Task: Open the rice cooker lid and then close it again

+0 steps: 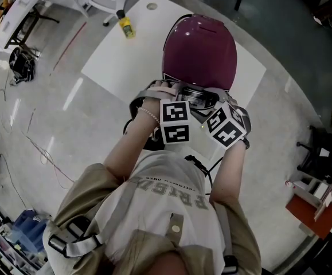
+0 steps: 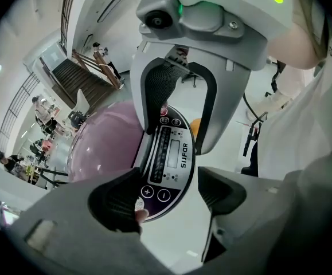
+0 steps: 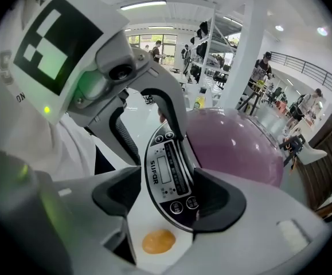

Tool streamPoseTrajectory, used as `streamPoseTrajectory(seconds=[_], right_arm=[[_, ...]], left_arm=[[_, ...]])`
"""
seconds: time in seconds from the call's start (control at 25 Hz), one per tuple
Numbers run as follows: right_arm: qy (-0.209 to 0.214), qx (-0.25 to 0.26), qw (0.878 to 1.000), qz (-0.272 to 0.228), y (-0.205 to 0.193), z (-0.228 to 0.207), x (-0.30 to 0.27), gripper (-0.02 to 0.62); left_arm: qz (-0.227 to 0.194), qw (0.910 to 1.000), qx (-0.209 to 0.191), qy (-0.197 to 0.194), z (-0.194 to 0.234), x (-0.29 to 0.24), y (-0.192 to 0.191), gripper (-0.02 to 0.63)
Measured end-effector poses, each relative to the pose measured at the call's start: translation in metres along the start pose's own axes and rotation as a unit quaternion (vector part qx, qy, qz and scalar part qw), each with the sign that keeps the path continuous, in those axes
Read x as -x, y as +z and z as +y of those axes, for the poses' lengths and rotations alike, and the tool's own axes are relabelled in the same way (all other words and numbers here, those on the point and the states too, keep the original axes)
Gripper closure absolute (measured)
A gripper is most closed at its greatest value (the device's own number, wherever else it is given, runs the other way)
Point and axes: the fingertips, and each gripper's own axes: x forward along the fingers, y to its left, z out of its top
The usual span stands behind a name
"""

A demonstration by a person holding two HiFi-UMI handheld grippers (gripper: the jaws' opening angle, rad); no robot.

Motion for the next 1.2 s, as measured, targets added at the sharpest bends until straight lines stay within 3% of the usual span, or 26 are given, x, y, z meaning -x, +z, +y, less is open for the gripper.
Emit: streamPoseTrajectory(seconds=[0.32,0.72,1.2], right_arm=[[-0.003,0.002,1.0,0.027,-0.0004,-0.0013,-0.0026,0.333],[-0.024,-0.022,0.999,-0.017,0.0017,-0.004,0.0011,0.328],[-0.011,-0.028,0.999,-0.027,0.0019,-0.0057,-0.0007,0.321]], left_arm=[[-0.003,0.9998,0.017,0.009,0.0003,-0.0019,0.0007,0.278],[-0.041,0.9981,0.046,0.004,-0.0007,0.0006,0.0041,0.278],[-0.06,0.9964,0.059,-0.011,0.002,0.0008,0.0049,0.281]])
